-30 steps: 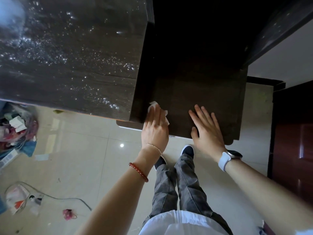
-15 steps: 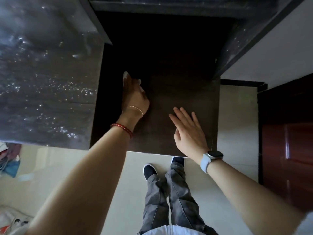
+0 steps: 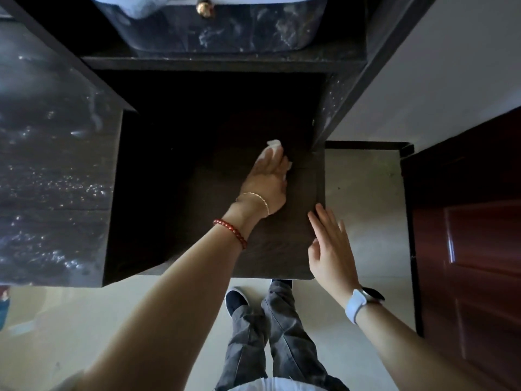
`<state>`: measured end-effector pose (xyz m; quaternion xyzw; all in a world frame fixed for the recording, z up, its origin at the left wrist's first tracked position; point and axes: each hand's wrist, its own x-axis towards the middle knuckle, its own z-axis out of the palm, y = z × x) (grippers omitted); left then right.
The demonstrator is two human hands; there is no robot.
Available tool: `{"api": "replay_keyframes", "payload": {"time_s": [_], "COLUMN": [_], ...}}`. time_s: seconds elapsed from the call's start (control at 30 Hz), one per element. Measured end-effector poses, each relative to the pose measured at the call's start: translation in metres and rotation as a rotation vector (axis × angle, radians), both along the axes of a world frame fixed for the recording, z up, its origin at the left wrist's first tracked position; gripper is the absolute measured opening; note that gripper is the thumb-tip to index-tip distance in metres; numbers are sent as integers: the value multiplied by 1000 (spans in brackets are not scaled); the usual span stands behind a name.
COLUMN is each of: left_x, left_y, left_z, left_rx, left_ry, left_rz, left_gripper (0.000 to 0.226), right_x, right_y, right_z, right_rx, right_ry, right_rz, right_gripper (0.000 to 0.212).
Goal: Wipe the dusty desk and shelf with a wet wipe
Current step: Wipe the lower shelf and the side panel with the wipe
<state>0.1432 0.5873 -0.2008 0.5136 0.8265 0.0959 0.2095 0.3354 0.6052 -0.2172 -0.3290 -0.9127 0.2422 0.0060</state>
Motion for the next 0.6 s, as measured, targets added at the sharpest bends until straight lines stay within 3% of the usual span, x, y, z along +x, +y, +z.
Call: {"api": "replay_keyframes", "payload": {"time_s": [0.13,0.43,0.6], "left_x": [30,47,40], "left_y": [36,34,37], "left_z": [-6,-4,-4], "left_rx": [-88,-138,-31], "left_ry": [85,243,204], "left_rz": [-214,-368,-366], "left_gripper": [54,55,55], "right_x": [19,25,31], "right_y": [7,1,-11], "right_z": [-2,1,-2], "right_rx": [-69,-139,-110], "right_ry": [56,64,5], "right_rz": [-62,-89,-17], "right_gripper": [54,57,59]}}
